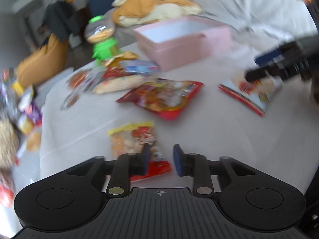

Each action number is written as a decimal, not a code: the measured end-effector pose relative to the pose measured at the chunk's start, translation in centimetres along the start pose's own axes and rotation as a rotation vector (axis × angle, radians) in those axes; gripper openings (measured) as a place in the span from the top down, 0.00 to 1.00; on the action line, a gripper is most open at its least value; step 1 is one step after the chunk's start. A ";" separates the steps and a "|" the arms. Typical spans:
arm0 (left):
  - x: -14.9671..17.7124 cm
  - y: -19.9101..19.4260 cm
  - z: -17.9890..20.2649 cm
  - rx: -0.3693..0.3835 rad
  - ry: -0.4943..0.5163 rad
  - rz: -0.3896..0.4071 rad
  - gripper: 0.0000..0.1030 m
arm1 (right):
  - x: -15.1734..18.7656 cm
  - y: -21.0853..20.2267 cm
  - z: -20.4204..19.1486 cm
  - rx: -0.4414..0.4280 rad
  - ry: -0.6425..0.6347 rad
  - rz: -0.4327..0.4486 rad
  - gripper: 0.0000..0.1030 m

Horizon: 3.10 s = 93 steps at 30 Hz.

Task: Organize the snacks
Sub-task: 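Carry both held snack bags toward the open pink box, then open the right tool over the pink box while the left drops its bag in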

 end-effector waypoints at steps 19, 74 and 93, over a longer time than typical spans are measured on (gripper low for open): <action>0.3 -0.5 -6.2 -0.092 -0.353 0.018 0.47 | 1.5 -2.2 5.0 0.307 -0.146 -0.063 0.19; -9.5 3.2 -11.5 0.057 -0.579 0.234 0.79 | -15.7 11.4 4.1 0.234 -0.094 0.140 0.24; -15.6 16.2 -8.4 0.210 -0.577 0.249 0.72 | -11.0 8.7 6.8 0.284 -0.007 0.039 0.24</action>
Point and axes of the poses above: each gripper's, at about its wrist camera, not at the fingertips, and y roughly the way its jaws point, z to its right, x to its underside, the point moved 10 cm from there along y, roughly the way its jaws point, and after that the axes turned 12 degrees about z, right-handed, at the moved point
